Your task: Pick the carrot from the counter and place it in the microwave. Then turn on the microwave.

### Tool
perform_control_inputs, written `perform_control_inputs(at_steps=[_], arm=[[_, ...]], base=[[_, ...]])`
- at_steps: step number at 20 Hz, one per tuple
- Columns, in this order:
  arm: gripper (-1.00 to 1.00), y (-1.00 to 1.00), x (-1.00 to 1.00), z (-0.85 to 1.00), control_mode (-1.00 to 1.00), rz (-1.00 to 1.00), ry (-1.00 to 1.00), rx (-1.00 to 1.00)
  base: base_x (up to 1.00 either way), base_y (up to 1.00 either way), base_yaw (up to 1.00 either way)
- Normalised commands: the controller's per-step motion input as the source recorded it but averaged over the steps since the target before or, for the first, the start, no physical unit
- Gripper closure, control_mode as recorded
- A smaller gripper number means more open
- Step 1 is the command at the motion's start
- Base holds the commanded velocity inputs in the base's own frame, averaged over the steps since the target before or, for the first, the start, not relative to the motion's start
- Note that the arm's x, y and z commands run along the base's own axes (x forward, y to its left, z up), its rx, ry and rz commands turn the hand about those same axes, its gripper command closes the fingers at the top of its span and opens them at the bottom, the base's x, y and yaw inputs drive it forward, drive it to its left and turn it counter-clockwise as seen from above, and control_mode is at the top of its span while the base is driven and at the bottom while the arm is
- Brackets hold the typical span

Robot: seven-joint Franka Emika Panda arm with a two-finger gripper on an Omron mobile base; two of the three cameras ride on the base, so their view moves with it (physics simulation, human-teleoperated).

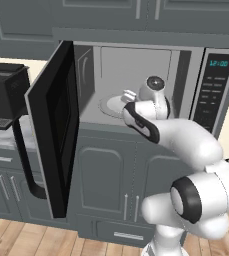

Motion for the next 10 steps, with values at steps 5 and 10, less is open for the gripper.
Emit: perform_control_inputs(at_steps=[5,10], arm=[[-1.0,-0.01,-0.42,0.18,-1.0,0.06,-0.08,0.0],[-1.0,-0.09,-0.48,0.11,-1.0,0.06,-0.1,0.0]], base=[[0.0,0.0,0.0],[0.0,0.0,0.0]])
